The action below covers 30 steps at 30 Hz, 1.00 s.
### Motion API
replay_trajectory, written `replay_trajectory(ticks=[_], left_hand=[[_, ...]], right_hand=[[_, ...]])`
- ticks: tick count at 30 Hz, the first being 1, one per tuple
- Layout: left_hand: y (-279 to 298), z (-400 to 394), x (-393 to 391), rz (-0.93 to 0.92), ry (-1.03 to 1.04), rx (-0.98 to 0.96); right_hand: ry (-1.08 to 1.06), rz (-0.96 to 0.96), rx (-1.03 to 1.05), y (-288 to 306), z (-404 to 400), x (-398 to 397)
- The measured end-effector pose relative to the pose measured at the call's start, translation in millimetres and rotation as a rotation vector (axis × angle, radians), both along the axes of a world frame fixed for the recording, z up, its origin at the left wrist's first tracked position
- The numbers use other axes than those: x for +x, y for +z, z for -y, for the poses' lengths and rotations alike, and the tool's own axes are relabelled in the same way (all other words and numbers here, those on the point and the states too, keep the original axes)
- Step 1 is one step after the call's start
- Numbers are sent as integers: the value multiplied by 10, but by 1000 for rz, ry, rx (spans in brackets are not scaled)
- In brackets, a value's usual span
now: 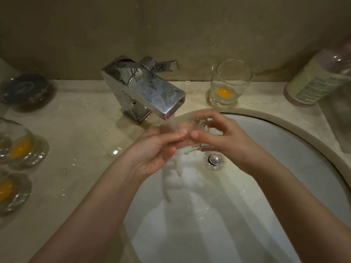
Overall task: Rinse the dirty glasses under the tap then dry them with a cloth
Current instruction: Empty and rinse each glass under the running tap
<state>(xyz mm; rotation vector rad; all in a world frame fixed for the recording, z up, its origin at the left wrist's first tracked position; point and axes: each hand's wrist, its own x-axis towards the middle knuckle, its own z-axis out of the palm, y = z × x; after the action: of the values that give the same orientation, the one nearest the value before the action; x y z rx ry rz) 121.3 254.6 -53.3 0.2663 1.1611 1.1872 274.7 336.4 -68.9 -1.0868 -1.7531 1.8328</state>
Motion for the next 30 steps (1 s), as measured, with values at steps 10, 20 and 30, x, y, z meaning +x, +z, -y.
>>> replay_trajectory(ticks=[10,20,30], left_hand=[[45,-2,32,-91,-36,30],[4,43,30,-62,-12,18],[-46,84,25,-46,6,7]], right_hand=[[3,6,-221,93,-57,-3],[20,69,-252,81,-81,-6],[-9,-6,-250,27,-19,4]])
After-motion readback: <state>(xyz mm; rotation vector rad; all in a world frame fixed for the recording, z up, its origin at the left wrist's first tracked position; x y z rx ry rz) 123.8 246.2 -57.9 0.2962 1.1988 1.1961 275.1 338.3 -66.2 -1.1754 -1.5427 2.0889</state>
